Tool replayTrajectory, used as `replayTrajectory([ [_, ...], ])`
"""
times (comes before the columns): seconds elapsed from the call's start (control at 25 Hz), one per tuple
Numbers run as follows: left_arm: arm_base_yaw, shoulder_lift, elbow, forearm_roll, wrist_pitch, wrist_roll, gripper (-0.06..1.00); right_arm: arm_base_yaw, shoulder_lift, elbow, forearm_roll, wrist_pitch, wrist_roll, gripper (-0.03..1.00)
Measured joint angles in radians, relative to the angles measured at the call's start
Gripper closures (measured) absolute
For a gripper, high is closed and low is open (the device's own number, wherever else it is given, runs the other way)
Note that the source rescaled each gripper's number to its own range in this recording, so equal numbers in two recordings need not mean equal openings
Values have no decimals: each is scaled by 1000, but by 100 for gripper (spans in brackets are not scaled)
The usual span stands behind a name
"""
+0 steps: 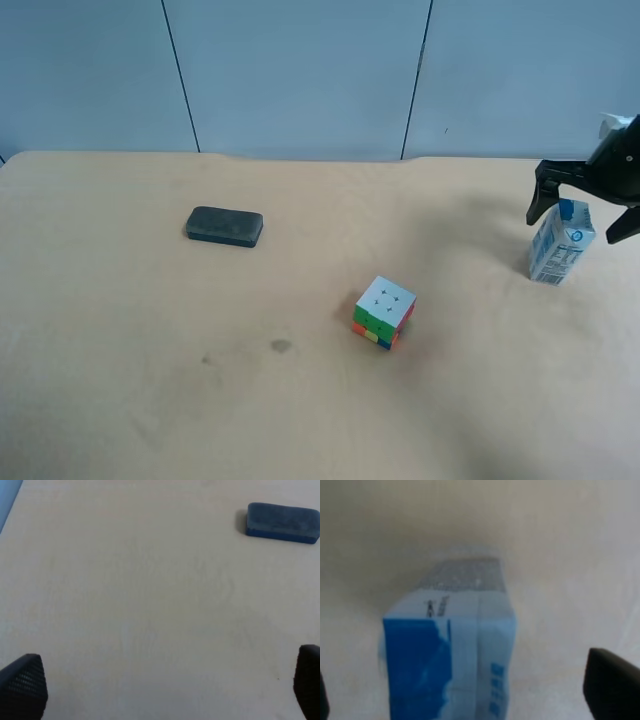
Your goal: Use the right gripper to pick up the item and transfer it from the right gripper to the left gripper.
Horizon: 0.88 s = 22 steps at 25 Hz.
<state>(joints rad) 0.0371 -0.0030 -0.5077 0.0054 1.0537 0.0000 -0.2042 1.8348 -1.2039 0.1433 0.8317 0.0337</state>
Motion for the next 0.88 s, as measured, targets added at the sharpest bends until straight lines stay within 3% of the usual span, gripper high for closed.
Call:
replayTrajectory([
  [0.6,0,0,0,0,0,0,-5,0,10,0,17,-6,0,-1],
  [0.88,0,0,0,0,0,0,-5,0,42,-1,25,-6,-2,11],
])
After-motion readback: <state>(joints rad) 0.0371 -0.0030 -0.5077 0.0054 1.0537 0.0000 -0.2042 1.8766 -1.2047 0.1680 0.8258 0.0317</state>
